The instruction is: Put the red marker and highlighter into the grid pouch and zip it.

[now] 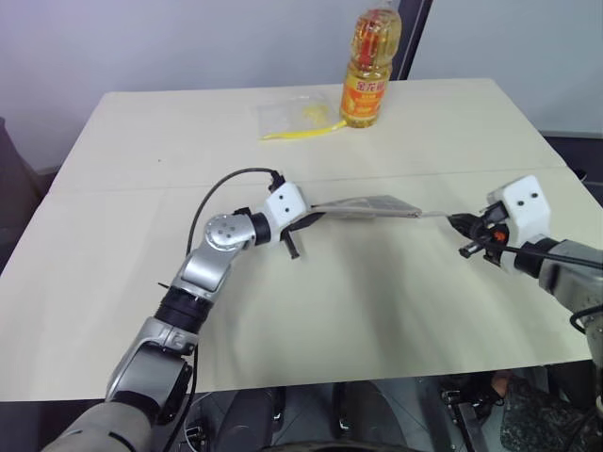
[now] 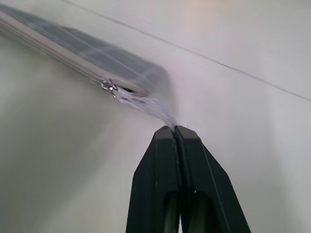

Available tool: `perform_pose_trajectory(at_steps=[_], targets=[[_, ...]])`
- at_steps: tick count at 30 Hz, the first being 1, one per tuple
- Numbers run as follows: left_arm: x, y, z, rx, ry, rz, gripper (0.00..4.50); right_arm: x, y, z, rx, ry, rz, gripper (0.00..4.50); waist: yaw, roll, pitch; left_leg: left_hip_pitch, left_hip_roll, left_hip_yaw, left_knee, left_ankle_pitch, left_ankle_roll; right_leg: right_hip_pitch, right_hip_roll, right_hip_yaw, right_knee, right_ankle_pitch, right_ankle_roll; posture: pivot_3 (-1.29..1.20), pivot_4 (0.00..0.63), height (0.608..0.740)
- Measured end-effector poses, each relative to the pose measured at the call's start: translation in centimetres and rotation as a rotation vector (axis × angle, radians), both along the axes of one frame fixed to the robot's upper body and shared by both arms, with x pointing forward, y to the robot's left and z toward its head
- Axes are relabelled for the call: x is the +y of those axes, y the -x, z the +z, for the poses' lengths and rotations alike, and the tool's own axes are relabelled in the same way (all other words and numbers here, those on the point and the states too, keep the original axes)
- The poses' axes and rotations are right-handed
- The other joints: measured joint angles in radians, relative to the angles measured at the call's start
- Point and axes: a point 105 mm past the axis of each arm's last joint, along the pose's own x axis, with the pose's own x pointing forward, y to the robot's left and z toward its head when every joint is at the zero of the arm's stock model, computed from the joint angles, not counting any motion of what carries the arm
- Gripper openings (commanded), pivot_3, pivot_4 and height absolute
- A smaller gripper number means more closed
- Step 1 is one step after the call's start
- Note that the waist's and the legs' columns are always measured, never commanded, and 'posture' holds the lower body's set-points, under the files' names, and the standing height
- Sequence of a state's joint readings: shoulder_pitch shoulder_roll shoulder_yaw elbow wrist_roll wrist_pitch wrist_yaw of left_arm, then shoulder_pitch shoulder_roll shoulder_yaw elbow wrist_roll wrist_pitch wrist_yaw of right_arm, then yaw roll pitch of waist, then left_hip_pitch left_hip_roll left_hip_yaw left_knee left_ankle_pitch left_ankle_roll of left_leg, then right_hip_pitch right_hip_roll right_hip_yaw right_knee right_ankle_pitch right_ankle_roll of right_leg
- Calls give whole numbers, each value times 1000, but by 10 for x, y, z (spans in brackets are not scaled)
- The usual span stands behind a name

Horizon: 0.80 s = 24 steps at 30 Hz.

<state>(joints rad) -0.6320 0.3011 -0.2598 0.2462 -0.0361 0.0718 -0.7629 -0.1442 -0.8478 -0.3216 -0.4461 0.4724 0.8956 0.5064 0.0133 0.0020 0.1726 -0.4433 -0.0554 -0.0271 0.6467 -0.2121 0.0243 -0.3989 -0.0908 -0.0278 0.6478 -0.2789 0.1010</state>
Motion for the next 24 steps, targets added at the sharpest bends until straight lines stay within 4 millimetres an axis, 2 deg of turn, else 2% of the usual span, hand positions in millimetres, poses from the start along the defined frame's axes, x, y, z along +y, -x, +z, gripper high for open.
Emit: perform_pose_trajectory(at_steps=[6,8,9,11,15,20,24], targets=[[5,1,-3,19,3,-3,0,1,1,-5,4,12,20,54,1,0,0,0,0,0,0,0,0,0,0,0,0,0,0,0,150,740],[7,3,-7,41,2,-5,0,4,2,-8,19,3,42,573,0,0,0,0,0,0,0,0,0,0,0,0,0,0,0,0,150,740],[9,5,-9,64,6,-7,342,6,3,-9,28,-6,50,854,-1,0,0,0,0,0,0,0,0,0,0,0,0,0,0,0,150,740],[12,9,-15,130,26,-9,1056,9,4,-10,38,-22,73,1827,0,0,0,0,0,0,0,0,0,0,0,0,0,0,0,0,150,740],[24,22,-20,218,33,-34,2971,9,6,-12,35,-11,83,3767,0,0,0,0,0,0,0,0,0,0,0,0,0,0,-1,0,150,740],[52,36,-26,313,40,17,2971,2,12,-21,16,19,89,3767,0,0,0,0,0,0,0,0,0,0,-1,0,-1,-2,-3,0,150,740],[79,42,-33,343,44,102,2971,-4,23,-29,8,-40,88,3767,0,0,0,0,0,0,0,0,0,0,-1,0,-1,-2,-3,0,150,740]])
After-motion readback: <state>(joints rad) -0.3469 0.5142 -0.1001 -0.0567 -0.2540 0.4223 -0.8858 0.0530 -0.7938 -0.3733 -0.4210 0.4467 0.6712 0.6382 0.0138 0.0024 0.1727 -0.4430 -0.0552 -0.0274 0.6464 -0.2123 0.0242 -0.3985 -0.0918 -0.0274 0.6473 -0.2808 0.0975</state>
